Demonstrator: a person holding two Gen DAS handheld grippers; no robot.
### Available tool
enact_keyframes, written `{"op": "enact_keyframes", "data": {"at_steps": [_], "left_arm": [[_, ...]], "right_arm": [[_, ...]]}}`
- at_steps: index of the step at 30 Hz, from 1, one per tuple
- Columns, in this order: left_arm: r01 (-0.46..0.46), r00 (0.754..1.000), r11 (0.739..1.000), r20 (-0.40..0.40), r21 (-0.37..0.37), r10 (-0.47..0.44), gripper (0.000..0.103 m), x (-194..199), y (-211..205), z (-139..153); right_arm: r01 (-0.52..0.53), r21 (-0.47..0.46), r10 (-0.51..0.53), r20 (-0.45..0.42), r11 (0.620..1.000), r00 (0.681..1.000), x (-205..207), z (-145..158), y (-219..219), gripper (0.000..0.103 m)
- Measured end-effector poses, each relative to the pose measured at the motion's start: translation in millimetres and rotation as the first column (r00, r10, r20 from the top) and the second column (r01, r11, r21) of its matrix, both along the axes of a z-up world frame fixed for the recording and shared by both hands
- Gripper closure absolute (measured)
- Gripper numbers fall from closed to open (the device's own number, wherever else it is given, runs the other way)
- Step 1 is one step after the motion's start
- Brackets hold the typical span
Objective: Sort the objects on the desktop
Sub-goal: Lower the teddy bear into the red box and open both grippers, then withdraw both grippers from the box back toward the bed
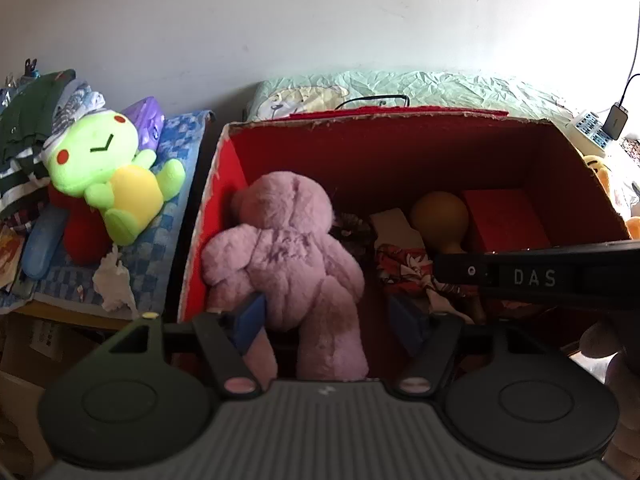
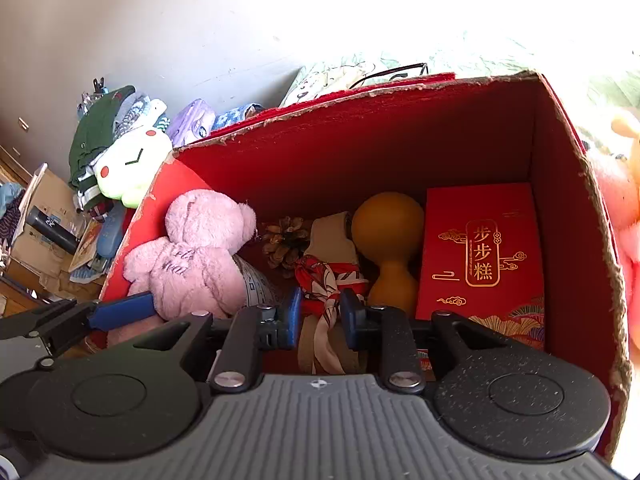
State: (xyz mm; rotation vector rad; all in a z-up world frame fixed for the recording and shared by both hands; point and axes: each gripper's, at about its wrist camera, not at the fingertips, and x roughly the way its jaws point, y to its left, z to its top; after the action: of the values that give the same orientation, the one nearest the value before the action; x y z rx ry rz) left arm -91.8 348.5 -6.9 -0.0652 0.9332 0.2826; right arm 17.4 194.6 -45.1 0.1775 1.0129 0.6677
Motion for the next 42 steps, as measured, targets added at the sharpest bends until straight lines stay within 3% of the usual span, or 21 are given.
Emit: {"op": "enact_keyframes", "data": {"at_steps": [6, 14, 27, 42], "left_arm": [[-0.025, 1.000, 1.000, -0.014, -0.014, 0.025, 0.030, 1, -1, -2], [-0.031, 0.999, 0.999, -0.028, 0.008, 0.032, 0.027, 3, -6, -6], [-0.050, 0.998, 0.999, -0.040, 0.018, 0.051, 0.027, 6, -10, -9], [-0.065, 0.997, 0.998, -0.045, 0.020, 0.066, 0.027, 7, -9, -12]], "right_arm": [[0.001, -0.026, 0.000, 0.023, 1.000, 1.000, -5, 0, 2, 0.078], [0.052, -0.041, -0.054, -0.053, 0.998, 0.997, -4, -15, -8, 0.076], [0.035, -0.111, -0.028, 0.059, 0.993, 0.998, -13, -14, -5, 0.076], [0.047, -0.122, -0.037, 0.076, 0.991, 0.996, -14, -14, -3, 0.077]]}}
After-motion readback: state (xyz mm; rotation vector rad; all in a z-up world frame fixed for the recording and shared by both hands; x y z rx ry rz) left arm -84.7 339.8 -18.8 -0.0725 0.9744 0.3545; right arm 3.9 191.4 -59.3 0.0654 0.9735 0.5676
